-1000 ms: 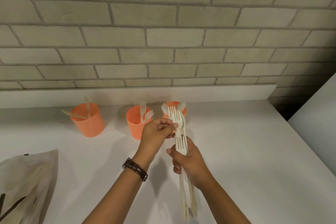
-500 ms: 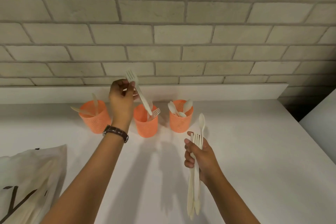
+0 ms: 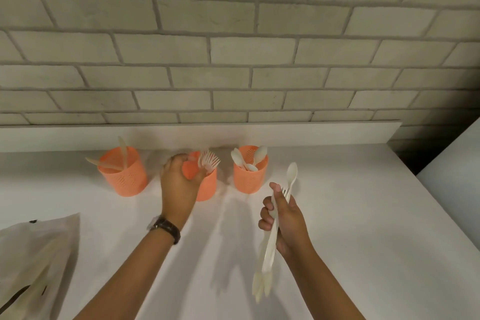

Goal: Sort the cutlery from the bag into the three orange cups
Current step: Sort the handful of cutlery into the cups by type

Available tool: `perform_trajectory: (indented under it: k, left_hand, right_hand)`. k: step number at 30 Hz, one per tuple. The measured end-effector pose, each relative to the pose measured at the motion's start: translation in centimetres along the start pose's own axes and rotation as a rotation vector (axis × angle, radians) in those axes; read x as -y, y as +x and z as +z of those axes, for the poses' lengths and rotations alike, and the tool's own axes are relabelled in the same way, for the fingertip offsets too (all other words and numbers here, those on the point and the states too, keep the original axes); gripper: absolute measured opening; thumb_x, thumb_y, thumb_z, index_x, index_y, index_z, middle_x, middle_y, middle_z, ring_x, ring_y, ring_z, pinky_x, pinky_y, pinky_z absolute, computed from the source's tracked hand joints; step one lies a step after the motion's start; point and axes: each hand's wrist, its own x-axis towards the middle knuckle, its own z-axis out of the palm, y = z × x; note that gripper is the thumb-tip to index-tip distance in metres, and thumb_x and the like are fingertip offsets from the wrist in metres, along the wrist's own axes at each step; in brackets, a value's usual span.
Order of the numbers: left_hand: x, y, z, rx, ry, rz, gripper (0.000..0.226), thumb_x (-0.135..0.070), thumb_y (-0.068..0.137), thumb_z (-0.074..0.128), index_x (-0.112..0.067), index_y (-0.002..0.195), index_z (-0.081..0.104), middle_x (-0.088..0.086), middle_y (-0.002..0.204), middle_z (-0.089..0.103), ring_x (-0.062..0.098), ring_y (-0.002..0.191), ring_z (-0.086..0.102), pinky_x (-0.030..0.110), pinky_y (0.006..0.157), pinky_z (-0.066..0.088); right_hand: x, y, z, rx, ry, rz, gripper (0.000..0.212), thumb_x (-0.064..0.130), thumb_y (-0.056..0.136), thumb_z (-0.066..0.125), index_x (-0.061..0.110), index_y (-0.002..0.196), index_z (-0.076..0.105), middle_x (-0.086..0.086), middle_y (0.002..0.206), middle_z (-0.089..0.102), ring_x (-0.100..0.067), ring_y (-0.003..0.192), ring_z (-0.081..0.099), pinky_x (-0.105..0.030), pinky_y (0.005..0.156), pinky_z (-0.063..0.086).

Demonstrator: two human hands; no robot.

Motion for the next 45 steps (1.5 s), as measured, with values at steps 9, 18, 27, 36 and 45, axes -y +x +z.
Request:
perform_trajectory:
  k: [9,18,27,36,45]
  left_hand:
    - [-7.0,-11.3,1.0,0.668,-0.016,-0.098,0.021,-0.037,0.071,0.076,-0.031,0.084,0.060,-0.009,0.074,0.062,0.005,0.063,0.058,0.021,0.067,0.051]
    - [-8.0,-9.3,-1.1,0.877,-0.414,-0.498,0.016,-0.005,0.092,0.053,-0.004,0.105,0.062,0.010,0.082,0.065,0.019,0.061,0.068,0.031,0.064,0.059]
    - [-5.2,-0.9,-4.5,0.348,-0.411,-0.374,0.019,0.002,0.085,0.057,-0.015,0.078,0.054,0.004,0.071,0.062,0.004,0.056,0.063,0.016,0.063,0.051]
    - [0.2,4.8,-1.2,0.100,0.073,-0.199,0.007,-0.015,0.080,0.065,-0.015,0.085,0.060,0.004,0.084,0.067,0.025,0.083,0.063,0.027,0.075,0.047]
    - [-4.8,-4.6,0.2,0.366,-0.015,-0.011,0.008,-0.025,0.080,0.069,-0.023,0.078,0.061,-0.010,0.078,0.056,0.003,0.062,0.047,0.013,0.062,0.036]
  right_hand:
    - [-0.5,-0.4,0.6,-0.119,-0.130,-0.062,0.021,0.038,0.093,0.055,0.017,0.095,0.056,-0.002,0.060,0.046,-0.016,0.045,0.041,-0.026,0.047,0.041]
    - [-0.2,-1.6,0.7,0.003,-0.215,-0.038,0.034,0.046,0.089,0.054,0.013,0.086,0.057,-0.003,0.057,0.046,-0.017,0.047,0.047,-0.026,0.048,0.043]
    - [0.5,-1.1,0.3,0.097,-0.021,0.020,0.050,0.059,0.081,0.050,0.012,0.100,0.051,0.000,0.053,0.031,-0.011,0.039,0.028,-0.020,0.037,0.026]
    - [0.1,-0.7,-0.7,0.051,0.058,0.030,0.042,0.050,0.096,0.037,0.011,0.101,0.052,-0.001,0.049,0.035,-0.011,0.037,0.031,-0.019,0.035,0.029]
    - [0.0,-0.5,-0.2,-0.029,0.073,0.022,0.043,0.049,0.098,0.035,0.010,0.102,0.053,-0.002,0.050,0.034,-0.012,0.037,0.030,-0.019,0.038,0.028]
